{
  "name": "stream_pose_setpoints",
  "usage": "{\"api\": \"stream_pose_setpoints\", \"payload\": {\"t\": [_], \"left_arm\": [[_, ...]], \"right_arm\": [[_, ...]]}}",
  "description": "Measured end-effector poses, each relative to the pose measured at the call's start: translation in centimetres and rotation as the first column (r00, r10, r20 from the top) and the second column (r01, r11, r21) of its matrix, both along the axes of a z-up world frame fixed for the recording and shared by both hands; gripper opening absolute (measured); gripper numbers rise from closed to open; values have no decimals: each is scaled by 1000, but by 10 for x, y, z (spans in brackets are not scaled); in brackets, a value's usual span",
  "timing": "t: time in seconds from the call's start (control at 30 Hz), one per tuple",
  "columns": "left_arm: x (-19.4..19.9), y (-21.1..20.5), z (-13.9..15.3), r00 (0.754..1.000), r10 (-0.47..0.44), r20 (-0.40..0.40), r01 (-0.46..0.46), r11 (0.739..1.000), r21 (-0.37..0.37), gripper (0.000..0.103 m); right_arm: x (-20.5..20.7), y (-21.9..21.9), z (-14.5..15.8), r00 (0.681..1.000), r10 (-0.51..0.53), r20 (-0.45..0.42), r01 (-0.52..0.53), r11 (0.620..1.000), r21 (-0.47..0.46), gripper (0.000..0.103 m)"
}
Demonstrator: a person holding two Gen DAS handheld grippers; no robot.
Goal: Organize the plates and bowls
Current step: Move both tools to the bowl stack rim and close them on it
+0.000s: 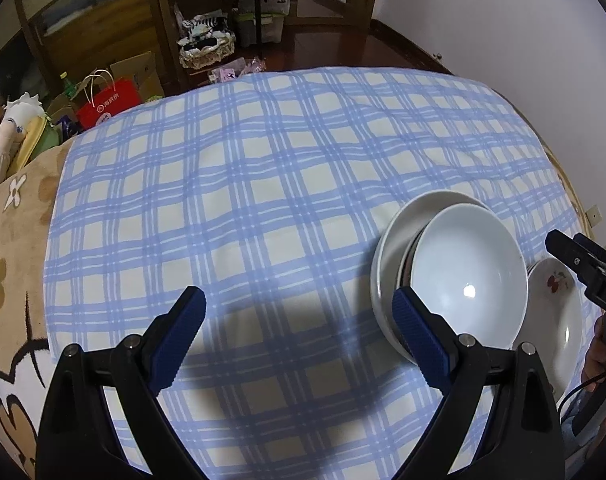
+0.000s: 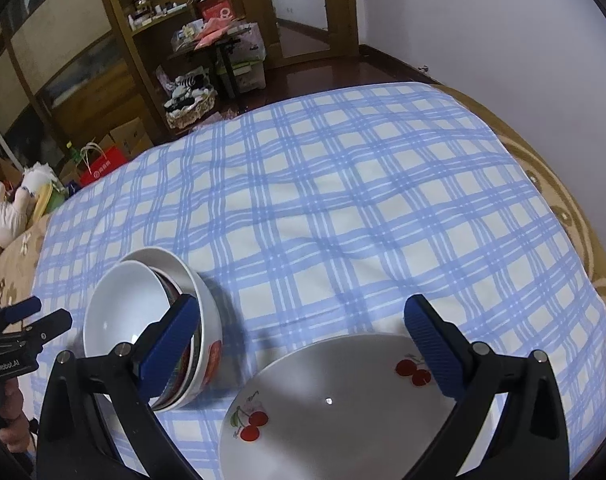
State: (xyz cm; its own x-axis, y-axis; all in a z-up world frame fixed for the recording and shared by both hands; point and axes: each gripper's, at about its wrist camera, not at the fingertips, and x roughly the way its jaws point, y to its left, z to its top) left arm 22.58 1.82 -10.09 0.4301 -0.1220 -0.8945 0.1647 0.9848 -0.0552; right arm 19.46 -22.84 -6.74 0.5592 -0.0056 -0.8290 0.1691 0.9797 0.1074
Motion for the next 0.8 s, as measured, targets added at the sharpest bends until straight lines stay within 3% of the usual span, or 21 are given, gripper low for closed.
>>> {"api": "stream_pose_setpoints", "payload": {"t": [0.27,0.33,0.8], "left_arm": [[4,-5,-8,999,-15,-30,15,1000,6,93],[4,-6,-10,999,-17,-33,18,1000,17,93],[8,-12,-20,997,-28,-70,30,999,29,93]], "right_arm": [[3,8,-12,998,50,-36,-49,998,35,88],[3,10,-15,997,64,-45,-62,997,48,81],[5,17,-24,994,83,-75,-77,994,82,80]]}}
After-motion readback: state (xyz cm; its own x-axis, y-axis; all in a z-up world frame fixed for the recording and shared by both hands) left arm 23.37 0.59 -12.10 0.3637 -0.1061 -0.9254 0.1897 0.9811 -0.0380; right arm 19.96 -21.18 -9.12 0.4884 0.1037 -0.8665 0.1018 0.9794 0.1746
